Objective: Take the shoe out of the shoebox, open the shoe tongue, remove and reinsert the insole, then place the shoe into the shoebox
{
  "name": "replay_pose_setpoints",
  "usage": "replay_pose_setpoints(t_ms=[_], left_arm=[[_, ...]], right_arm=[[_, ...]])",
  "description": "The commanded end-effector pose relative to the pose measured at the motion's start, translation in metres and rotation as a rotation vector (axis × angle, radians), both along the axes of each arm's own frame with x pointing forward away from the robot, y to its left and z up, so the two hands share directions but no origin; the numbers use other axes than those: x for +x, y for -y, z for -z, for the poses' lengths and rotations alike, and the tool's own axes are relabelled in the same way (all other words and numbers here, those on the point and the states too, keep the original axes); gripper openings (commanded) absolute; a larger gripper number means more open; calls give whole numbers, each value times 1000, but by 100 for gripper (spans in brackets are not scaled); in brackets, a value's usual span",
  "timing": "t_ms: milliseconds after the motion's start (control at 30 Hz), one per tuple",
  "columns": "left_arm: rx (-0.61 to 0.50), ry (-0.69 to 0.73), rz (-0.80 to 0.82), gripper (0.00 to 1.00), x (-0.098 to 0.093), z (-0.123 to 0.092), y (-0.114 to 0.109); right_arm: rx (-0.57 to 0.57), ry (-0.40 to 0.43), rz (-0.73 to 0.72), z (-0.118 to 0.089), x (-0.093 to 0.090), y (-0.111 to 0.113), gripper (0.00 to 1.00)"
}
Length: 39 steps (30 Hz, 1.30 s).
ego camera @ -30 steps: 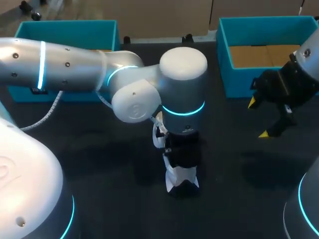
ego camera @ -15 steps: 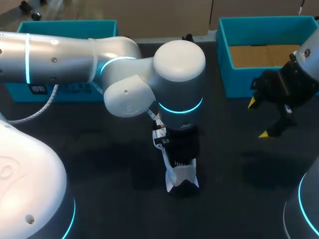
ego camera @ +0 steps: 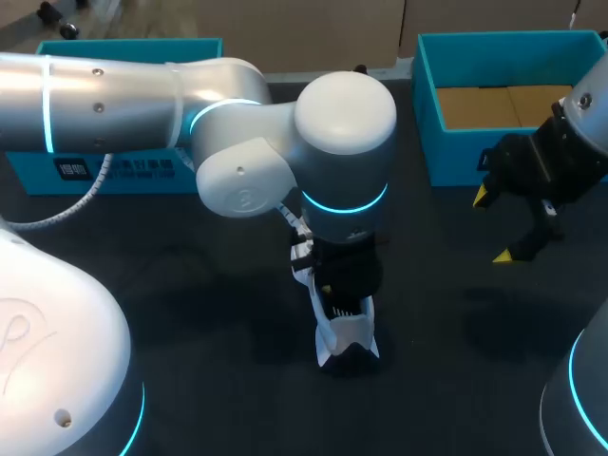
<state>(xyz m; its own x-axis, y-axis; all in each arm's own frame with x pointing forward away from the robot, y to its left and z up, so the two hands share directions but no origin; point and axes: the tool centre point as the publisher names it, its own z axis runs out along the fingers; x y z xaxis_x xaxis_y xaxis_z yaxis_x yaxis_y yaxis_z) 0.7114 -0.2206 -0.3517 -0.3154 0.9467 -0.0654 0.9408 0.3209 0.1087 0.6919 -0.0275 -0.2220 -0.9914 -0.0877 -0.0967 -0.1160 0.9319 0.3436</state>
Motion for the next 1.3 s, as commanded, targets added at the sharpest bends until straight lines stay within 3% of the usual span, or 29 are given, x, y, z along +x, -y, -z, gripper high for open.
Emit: replay_pose_setpoints(t_ms=[33, 567, 1300], left_arm=[[-4, -23, -6, 100, 0, 3, 2], [-1, -24, 19, 100, 0, 0, -11], [-30, 41, 42, 100, 33, -42, -14]], right_arm=[[-3, -1, 0, 1, 1, -1, 100], [-3, -1, 0, 1, 1, -1, 100], [-3, -1, 0, 1, 1, -1, 100]])
